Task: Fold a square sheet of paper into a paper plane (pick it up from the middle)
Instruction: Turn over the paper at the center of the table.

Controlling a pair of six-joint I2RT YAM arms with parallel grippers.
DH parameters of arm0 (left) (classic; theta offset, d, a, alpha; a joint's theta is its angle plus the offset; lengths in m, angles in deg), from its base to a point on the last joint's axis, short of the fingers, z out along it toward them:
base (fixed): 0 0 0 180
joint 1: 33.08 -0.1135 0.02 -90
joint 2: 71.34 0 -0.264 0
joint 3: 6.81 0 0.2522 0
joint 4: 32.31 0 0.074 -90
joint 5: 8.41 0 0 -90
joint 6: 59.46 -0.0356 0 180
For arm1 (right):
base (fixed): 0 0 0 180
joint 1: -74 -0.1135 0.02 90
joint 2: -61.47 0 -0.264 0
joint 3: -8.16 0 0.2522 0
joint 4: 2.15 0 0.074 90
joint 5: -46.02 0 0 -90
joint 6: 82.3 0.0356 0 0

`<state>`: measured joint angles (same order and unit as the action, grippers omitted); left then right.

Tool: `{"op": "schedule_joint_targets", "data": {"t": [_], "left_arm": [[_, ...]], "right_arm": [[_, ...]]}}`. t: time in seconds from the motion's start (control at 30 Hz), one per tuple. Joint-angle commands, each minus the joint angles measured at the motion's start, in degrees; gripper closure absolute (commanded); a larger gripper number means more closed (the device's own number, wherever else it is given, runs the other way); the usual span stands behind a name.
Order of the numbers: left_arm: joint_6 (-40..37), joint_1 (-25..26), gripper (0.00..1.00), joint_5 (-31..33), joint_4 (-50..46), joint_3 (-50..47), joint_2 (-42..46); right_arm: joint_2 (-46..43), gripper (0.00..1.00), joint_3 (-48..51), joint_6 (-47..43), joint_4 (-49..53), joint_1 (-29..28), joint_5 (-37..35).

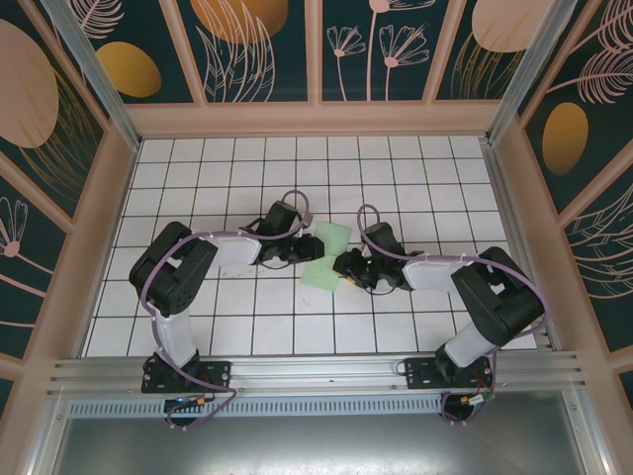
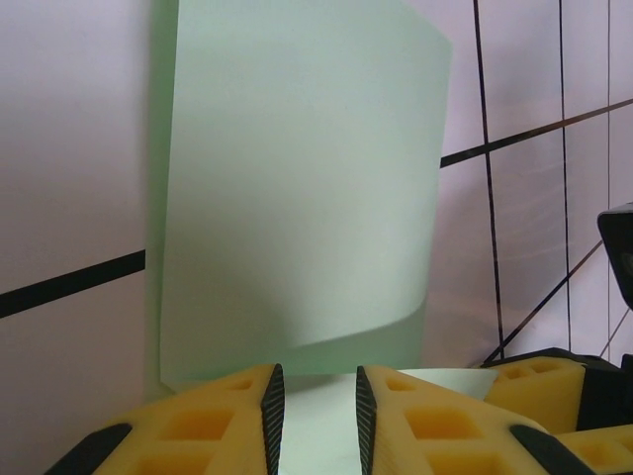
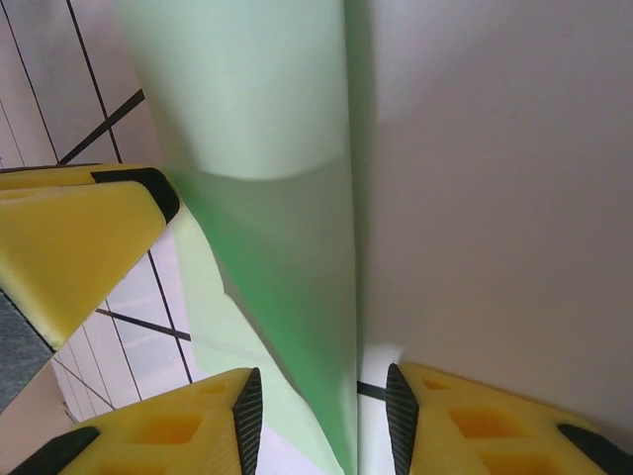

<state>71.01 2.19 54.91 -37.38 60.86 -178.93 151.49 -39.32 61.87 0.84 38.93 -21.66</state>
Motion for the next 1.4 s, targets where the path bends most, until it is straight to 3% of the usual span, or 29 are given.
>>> {"op": "schedule_joint_targets", "data": {"t": [0.0, 0.93, 1.2, 1.37], "left_arm": [[-1.5, 0.1, 0.71, 0.7, -1.1, 1.1, -0.8], [0.1, 0.1, 0.71, 1.8, -1.0, 1.2, 0.6], [1.4, 0.1, 0.71, 2.4, -0.2, 0.4, 3.5], [2.7, 0.1, 0.7, 8.3, 0.3, -2.8, 12.4]], "right_arm": [[1.2, 0.59, -1.3, 1.4, -2.6, 0.2, -0.2], [5.0, 0.64, 2.5, 4.4, -18.5, 1.0, 5.6], [6.2, 0.76, 2.4, 2.7, -20.8, 1.0, 6.9], [3.7, 0.87, 0.3, -1.3, -15.8, 1.0, 6.4]]}}
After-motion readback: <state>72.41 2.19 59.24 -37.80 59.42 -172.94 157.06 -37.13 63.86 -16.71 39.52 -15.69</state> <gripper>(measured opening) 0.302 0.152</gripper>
